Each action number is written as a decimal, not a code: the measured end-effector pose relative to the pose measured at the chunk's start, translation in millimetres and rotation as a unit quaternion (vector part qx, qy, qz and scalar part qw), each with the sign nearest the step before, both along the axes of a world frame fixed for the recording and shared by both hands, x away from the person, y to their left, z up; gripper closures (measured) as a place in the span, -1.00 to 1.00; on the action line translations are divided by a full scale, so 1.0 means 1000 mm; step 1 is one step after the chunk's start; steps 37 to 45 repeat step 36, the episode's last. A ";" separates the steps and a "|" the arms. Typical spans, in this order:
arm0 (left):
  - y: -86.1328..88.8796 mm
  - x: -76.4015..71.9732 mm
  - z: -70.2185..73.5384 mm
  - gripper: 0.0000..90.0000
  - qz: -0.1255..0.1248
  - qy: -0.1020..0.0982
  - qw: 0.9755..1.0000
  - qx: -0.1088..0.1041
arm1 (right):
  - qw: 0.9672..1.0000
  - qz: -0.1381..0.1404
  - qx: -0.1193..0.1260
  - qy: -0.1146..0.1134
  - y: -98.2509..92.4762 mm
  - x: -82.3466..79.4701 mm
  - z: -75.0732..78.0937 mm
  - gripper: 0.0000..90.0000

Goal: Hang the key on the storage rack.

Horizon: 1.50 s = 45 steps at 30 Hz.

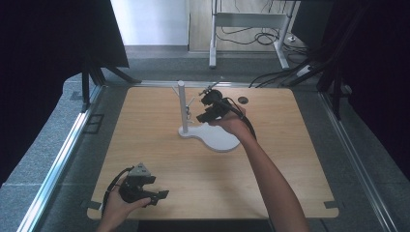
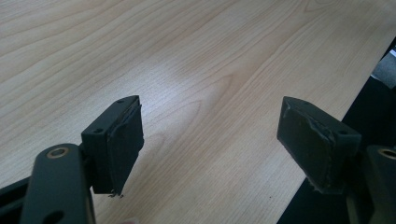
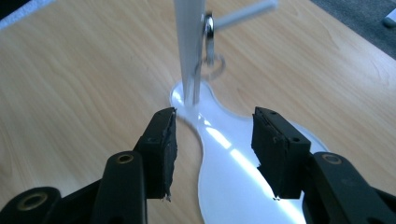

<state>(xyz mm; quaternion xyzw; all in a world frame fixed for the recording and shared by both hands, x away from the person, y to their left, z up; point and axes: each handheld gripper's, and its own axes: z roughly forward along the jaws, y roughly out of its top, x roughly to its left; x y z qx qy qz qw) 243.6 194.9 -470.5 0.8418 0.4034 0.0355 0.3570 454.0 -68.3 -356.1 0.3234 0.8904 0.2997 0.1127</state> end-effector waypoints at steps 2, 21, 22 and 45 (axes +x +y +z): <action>0.000 0.000 0.000 -0.49 0.001 0.000 1.000 -0.001 | 1.000 0.002 0.007 -0.002 -0.010 -0.009 -0.003 0.11; -0.003 0.001 -0.003 -0.49 0.004 0.004 1.000 0.006 | 0.999 0.015 0.037 -0.015 -0.093 -0.096 -0.048 0.09; -0.003 0.001 -0.003 -0.49 0.003 0.005 1.000 0.008 | 0.999 0.013 0.040 -0.016 -0.098 -0.101 -0.052 0.08; -0.002 0.005 -0.007 -0.49 0.009 0.009 1.000 0.011 | 0.996 -0.023 0.079 -0.036 -0.134 -0.144 -0.095 0.07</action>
